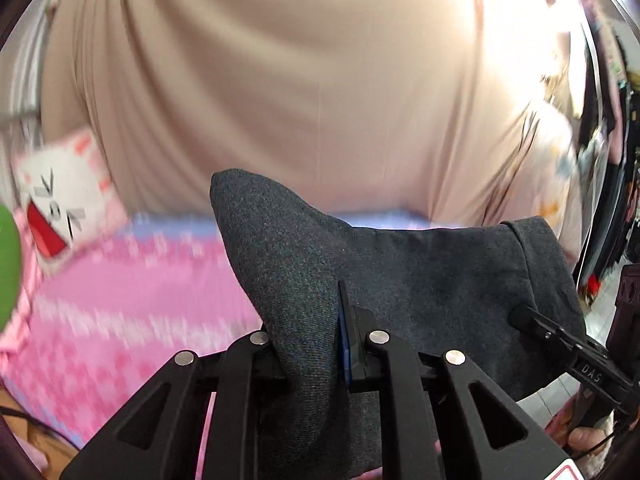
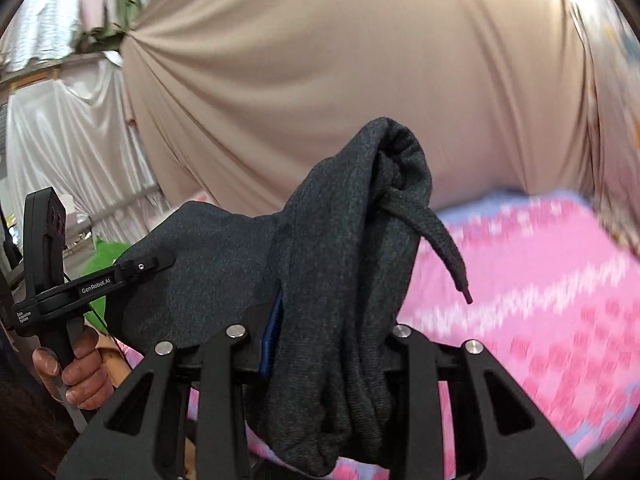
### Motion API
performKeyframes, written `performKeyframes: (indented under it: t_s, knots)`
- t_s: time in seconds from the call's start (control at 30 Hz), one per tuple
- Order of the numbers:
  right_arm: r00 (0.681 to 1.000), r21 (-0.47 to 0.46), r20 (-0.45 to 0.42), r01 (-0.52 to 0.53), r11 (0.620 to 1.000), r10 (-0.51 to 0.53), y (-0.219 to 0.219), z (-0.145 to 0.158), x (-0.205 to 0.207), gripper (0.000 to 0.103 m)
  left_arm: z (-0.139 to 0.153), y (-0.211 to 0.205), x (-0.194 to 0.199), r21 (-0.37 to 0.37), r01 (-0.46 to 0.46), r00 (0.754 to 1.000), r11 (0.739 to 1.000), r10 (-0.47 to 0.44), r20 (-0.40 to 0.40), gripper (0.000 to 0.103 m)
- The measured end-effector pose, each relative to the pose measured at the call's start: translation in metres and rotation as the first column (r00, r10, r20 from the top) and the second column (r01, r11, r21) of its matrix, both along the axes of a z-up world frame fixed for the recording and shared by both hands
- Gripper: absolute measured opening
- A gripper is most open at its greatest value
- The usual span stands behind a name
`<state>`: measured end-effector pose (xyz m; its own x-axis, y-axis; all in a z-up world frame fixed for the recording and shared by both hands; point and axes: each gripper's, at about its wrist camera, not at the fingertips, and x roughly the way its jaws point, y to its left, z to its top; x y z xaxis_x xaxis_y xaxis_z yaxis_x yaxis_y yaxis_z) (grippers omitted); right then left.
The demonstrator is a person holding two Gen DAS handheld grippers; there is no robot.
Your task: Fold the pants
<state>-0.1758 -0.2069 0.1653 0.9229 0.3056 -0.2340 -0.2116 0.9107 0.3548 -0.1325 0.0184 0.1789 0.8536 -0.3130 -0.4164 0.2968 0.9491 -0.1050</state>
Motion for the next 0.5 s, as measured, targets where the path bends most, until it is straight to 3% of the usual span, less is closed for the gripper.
performKeyframes:
  t_s: [0.1,0.23,0.5]
  knots:
    - [0.994,-0.025,0.107,-0.001,1.000,0.003,0.000,0.035,0.000,0.032,0.035,0.001,-0.008,-0.001,-0.008,0.992,1.000,0.008,0.125,0.013]
    - [0.972,-0.051,0.233,0.013,0.999,-0.001,-0.008,0.070,0.013,0.032,0.076,0.004,-0.001,-0.023,-0.021,0.962,1.000,0.026,0.270,0.015]
    - [0.944,-0.068,0.331,0.019,0.998,0.004,-0.025,0.104,0.096,0.032,0.108,0.001,0.076,-0.062,-0.040,0.928,0.997,0.061,0.367,0.015]
